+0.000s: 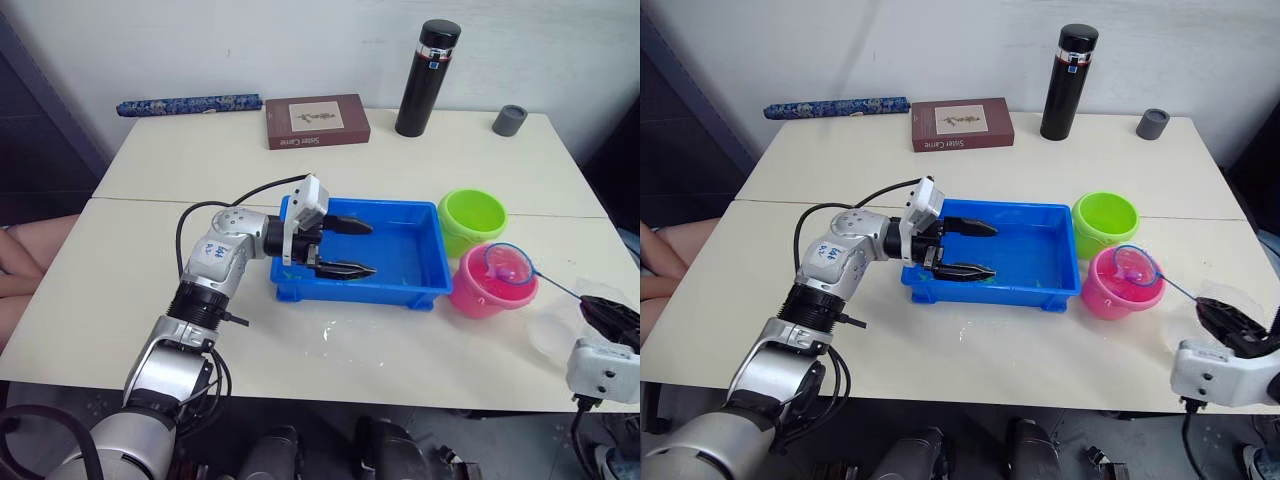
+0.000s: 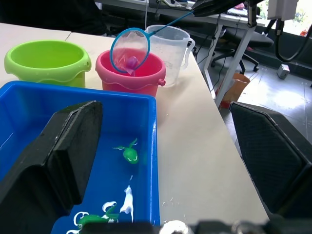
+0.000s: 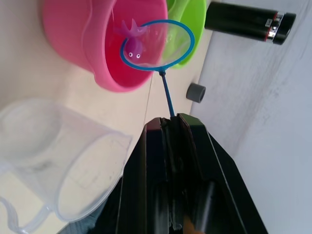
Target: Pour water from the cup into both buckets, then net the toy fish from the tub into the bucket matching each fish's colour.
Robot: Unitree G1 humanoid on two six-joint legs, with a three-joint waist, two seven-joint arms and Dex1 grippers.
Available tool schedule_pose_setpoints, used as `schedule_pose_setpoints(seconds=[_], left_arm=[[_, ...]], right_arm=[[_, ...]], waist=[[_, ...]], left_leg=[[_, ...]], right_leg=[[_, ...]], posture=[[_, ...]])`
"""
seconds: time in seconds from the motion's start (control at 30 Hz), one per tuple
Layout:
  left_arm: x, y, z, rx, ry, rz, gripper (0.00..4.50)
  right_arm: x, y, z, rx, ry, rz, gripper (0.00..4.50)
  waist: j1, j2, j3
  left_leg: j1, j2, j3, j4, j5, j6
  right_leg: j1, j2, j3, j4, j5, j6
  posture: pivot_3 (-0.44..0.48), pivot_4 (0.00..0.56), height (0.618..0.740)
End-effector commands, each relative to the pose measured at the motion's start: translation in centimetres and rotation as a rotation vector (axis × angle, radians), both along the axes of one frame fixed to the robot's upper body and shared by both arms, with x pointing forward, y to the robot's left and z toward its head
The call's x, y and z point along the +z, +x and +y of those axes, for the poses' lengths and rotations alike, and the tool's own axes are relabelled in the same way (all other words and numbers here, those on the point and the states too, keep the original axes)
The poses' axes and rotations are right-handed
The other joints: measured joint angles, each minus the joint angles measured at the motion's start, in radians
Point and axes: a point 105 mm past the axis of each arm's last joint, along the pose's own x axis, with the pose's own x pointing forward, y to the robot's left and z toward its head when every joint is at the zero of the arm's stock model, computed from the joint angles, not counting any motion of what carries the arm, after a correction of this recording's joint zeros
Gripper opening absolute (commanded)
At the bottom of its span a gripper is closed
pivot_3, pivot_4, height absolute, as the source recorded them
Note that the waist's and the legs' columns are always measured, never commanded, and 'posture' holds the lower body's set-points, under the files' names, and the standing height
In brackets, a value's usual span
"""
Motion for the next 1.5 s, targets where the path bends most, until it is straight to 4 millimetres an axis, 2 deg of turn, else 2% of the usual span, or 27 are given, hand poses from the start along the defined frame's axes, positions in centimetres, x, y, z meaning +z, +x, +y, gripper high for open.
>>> schedule_pose_setpoints(seconds=[0.03,0.1,0.17,0.2,0.27,0.37,0.43,0.6,0.7,0.77,0.87,1.03,1.23,1.5], left_arm=[[0.6,0.0,0.2,0.006,-0.013,-0.032,4.48],[0.5,0.1,0.2,0.01,-0.012,-0.033,4.48],[0.6,0.2,0.3,0.013,-0.012,-0.034,4.48],[0.6,0.2,0.3,0.015,-0.012,-0.035,4.48],[0.7,0.4,0.3,0.019,-0.012,-0.038,4.48],[0.8,0.5,0.2,0.023,-0.012,-0.041,4.48],[0.8,0.5,0.2,0.023,-0.012,-0.042,4.48],[0.0,0.6,0.5,0.022,0.031,-0.057,4.48],[-0.9,1.1,1.1,0.051,0.094,-0.083,4.48],[-1.4,1.4,1.6,0.069,0.131,-0.102,4.48],[-1.4,1.7,2.0,0.1,0.145,-0.105,4.48],[-1.8,1.4,2.8,0.12,0.189,-0.121,4.48],[-2.0,1.0,3.6,0.158,0.226,-0.121,4.48],[-1.8,0.2,3.8,0.186,0.221,-0.109,4.48]], right_arm=[[0.8,0.0,0.1,0.027,-0.024,-0.032,0.0],[2.3,0.4,-0.7,-0.008,-0.038,-0.106,0.0],[1.4,0.3,-0.4,0.012,-0.032,-0.037,0.0],[0.0,-0.1,0.3,0.048,-0.008,0.032,0.0],[-0.4,-0.2,0.7,0.056,-0.006,0.026,0.0],[1.1,0.1,-0.2,0.008,-0.019,-0.044,0.0],[1.0,0.1,0.0,0.015,-0.025,-0.034,0.0],[3.1,0.7,0.5,-0.014,0.199,-0.146,0.0],[4.4,2.2,2.7,0.063,0.385,-0.14,0.0],[4.9,3.1,3.8,0.102,0.445,-0.119,0.0],[4.3,5.0,5.8,0.177,0.477,0.006,0.0],[2.7,7.4,6.9,0.222,0.414,0.156,0.0],[1.1,10.0,6.7,0.278,0.18,0.258,0.0],[0.2,10.5,6.9,0.354,0.093,0.362,0.0]], waist=[[0.0,0.0,0.0],[-0.002,0.0,0.0],[-0.002,0.0,0.0],[-0.002,0.0,0.0],[0.002,0.0,0.0],[0.0,0.0,0.0],[-0.001,0.0,0.0],[-0.002,0.001,0.0],[-0.007,0.001,0.0],[-0.01,0.001,-0.001],[-0.006,0.001,-0.001],[-0.004,0.001,0.0],[-0.004,0.001,0.0],[-0.007,0.001,0.0]], left_leg=[[0.0,0.0,0.0,0.0,0.0,0.0],[0.0,0.001,0.0,0.0,0.0,0.0],[0.0,0.001,0.0,0.0,0.0,0.0],[0.001,0.001,0.0,0.0,0.0,0.0],[0.0,0.001,-0.001,-0.001,0.0,0.0],[0.0,0.001,-0.001,-0.001,0.0,0.0],[0.0,0.001,0.0,0.0,0.001,0.0],[0.001,0.002,0.0,-0.001,0.0,0.0],[0.001,0.002,0.0,0.0,0.0,0.0],[0.002,0.002,0.001,0.0,0.0,0.0],[0.001,0.003,0.0,0.001,0.0,0.0],[-0.001,0.001,-0.001,0.002,0.0,0.001],[-0.003,-0.001,-0.001,0.003,0.001,0.003],[-0.004,-0.001,-0.002,0.004,0.001,0.003]], right_leg=[[0.0,0.0,0.0,0.0,0.0,0.0],[0.0,0.001,0.0,0.0,0.0,0.0],[0.0,0.001,0.0,0.0,0.0,0.0],[0.0,0.001,0.0,0.0,0.0,0.0],[0.0,0.004,0.0,0.001,0.0,0.0],[0.0,0.006,0.001,0.002,0.0,0.0],[0.001,0.007,0.003,0.001,0.001,0.001],[0.001,0.008,0.003,0.002,0.001,0.001],[0.001,0.008,0.004,0.002,0.001,0.001],[0.001,0.008,0.005,0.004,0.001,0.001],[-0.001,0.007,0.004,0.005,0.001,0.0],[-0.001,0.005,0.002,0.004,0.001,0.0],[-0.001,-0.002,-0.001,0.003,0.001,0.001],[-0.001,-0.003,-0.003,0.004,0.001,0.001]], posture=[[0.0,0.15,0.74],[0.0,0.15,0.74],[0.0,0.15,0.74],[0.0,0.15,0.74],[0.0,0.15,0.74],[0.0,0.15,0.74],[0.0,0.15,0.74],[0.0,0.15,0.74],[0.0,0.15,0.74],[0.0,0.15,0.74],[0.0,0.15,0.74],[0.0,0.15,0.74],[0.0,0.15,0.74],[0.0,0.15,0.74]])
